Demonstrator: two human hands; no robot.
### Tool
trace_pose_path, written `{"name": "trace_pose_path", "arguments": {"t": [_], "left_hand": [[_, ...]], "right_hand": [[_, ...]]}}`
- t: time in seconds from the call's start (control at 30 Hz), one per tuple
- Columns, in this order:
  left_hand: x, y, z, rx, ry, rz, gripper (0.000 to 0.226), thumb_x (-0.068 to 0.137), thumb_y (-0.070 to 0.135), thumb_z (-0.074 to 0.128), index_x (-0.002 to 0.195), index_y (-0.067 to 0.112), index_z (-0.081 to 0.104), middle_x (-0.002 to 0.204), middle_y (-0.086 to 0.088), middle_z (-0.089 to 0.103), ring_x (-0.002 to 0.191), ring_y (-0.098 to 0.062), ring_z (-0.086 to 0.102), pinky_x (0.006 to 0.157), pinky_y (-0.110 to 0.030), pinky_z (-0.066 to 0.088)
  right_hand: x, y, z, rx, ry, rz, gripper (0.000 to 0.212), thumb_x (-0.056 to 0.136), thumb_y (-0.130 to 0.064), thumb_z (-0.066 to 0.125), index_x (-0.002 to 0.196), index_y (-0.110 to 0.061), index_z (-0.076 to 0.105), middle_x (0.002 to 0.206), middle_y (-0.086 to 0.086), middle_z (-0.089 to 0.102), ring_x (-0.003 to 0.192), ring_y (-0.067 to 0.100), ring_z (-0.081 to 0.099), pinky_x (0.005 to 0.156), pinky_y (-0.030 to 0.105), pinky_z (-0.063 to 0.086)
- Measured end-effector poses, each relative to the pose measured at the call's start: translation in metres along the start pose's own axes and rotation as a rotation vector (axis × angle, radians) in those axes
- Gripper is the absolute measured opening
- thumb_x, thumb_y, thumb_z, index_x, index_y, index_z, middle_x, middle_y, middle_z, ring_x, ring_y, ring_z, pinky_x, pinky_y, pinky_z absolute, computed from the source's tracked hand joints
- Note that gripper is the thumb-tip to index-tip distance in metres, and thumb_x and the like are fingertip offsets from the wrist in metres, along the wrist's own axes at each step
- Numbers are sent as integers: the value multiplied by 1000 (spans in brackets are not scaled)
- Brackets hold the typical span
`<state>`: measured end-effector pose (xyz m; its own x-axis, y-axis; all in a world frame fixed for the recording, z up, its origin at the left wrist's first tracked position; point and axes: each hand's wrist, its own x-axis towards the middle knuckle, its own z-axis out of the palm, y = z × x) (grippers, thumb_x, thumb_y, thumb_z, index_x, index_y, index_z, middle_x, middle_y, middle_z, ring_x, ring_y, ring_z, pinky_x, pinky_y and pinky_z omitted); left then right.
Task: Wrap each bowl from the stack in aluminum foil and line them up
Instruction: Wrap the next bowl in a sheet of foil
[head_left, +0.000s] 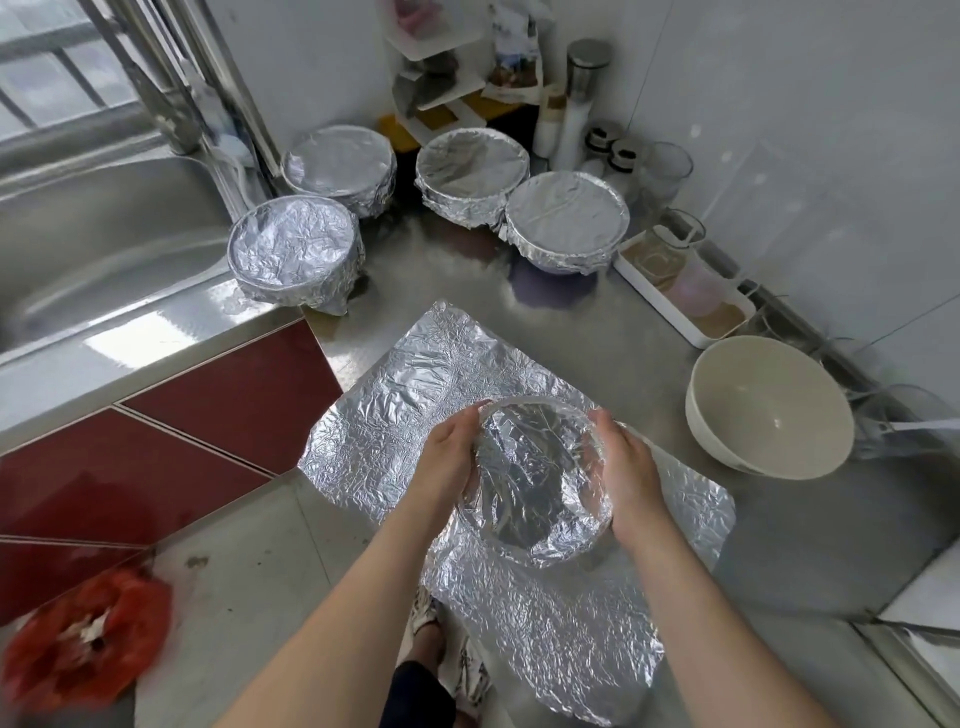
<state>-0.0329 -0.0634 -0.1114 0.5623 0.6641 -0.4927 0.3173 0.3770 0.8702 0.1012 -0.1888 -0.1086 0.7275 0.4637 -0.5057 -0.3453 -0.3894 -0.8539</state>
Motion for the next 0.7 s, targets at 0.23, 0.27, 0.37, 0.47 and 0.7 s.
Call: {"name": "trace_pose_path", "arguments": {"t": [0.23,0.27,0.37,0.47,0.7], "left_hand": [[-11,-13,-3,-217,-11,-106,36,102,21,48,135,10,53,67,4,69,45,2,54,42,-11,40],[-12,-9,-3,-230,3,-119,34,101,21,49,133,9,54,70,-2,70,44,0,54,41,-12,41],[-3,2,-5,-294,58,-102,33,99,28,56,129,14,60,99,-16,72,70,-18,62,59,-24,47],[9,21,-12,-338,97,-69,26,99,26,56,119,14,64,93,-8,73,74,-22,63,62,-30,48],[34,51,-34,-519,304,13,24,101,19,46,79,14,56,59,-2,50,47,-15,45,54,-35,37]], "right_hand": [[-6,18,-4,49,-131,92,55,99,-50,41,147,-22,37,149,-7,41,131,11,38,104,27,24],[-4,15,-2,80,-124,80,55,98,-51,43,146,-22,40,146,-8,44,127,9,39,106,29,25],[5,1,7,167,-101,96,74,79,-70,58,138,-25,52,139,-10,52,128,12,47,113,37,30],[21,-17,14,275,-103,121,84,62,-75,69,131,-28,59,131,-5,62,123,22,56,108,49,40],[33,-52,18,274,-24,0,62,91,-66,39,144,-34,40,146,-9,45,124,9,48,97,38,37]]}}
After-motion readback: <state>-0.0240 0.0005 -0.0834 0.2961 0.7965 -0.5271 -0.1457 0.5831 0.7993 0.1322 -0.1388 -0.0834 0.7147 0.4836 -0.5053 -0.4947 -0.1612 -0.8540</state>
